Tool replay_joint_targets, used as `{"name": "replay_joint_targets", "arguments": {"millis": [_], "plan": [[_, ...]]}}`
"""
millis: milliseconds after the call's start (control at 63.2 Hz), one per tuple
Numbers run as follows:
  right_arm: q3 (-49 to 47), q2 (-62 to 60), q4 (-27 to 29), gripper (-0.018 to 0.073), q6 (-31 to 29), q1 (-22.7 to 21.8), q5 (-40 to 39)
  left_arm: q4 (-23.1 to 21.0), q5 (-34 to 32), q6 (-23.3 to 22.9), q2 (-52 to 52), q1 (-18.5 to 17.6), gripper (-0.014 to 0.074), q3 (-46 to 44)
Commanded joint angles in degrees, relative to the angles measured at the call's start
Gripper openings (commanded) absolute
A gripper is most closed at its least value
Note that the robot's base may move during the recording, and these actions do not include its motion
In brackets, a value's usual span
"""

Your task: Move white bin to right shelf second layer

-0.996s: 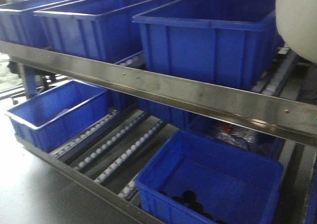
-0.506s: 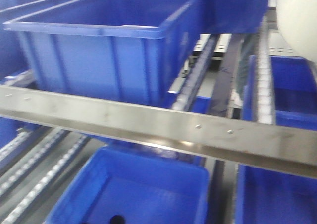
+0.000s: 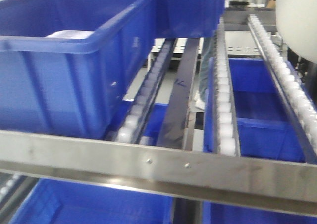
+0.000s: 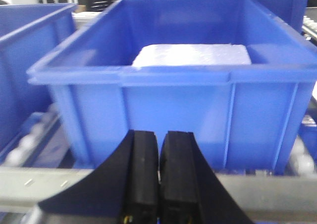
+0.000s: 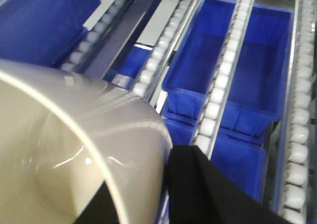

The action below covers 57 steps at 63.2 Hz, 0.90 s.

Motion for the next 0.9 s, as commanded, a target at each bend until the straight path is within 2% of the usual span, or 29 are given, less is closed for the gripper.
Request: {"name": "replay_joint_targets", "arguments": {"millis": [0, 885], "plan": [[-1.97, -0.18, 0.10, 0.0057, -0.09, -0.25, -5.80, -0.31, -4.81, -0.20, -0.80, -0.32, 0.0085, 2.11], [-1.97, -0.18, 0.10, 0.0057, -0.09, -0.25, -5.80, -0.31, -4.81, -0.20, -0.80, -0.32, 0.0085, 2.11]]}}
